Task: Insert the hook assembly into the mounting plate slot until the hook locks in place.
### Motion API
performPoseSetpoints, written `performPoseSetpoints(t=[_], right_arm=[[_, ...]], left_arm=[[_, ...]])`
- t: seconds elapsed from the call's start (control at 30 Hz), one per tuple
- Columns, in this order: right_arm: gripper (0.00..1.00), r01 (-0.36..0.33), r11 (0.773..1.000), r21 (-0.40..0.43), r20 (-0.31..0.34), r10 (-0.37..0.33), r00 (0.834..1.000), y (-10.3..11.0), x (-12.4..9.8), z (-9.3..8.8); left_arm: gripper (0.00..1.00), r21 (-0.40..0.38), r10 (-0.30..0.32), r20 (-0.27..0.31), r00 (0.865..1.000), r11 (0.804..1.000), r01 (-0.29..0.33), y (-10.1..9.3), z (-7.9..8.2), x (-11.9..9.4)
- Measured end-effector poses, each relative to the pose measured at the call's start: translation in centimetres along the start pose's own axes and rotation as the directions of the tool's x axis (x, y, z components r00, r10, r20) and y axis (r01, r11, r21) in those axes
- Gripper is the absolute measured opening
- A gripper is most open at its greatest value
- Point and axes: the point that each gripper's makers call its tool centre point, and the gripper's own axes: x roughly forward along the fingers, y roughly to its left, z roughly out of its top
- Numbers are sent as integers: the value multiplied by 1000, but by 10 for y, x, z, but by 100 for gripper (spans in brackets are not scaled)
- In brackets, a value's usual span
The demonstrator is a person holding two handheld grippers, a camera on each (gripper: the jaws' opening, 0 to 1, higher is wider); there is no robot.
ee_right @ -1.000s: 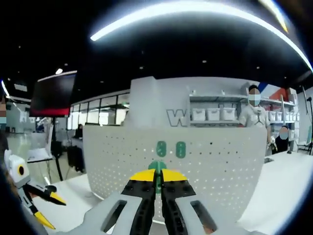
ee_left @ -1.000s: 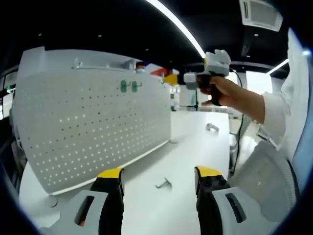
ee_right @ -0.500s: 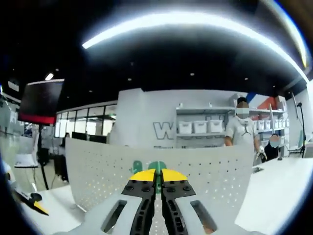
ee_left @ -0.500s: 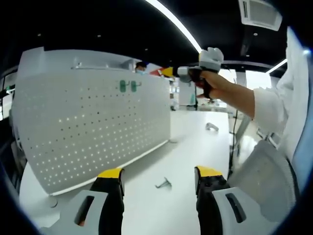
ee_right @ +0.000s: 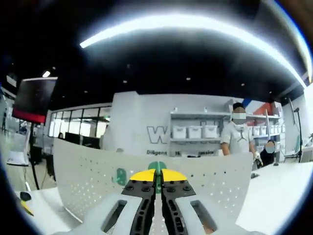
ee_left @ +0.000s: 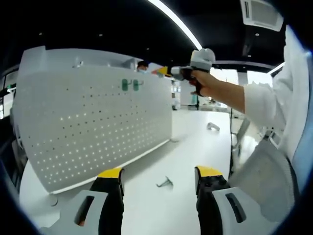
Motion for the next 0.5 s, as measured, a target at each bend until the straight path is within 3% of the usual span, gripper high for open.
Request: performPoseSetpoints(t=[0.5], right_arm=[[1,15,1000,18,5,-15,1000,-7,31,-11]], left_arm=[[60,-9,21,-13,1000,1000,-21,8,-5,0]])
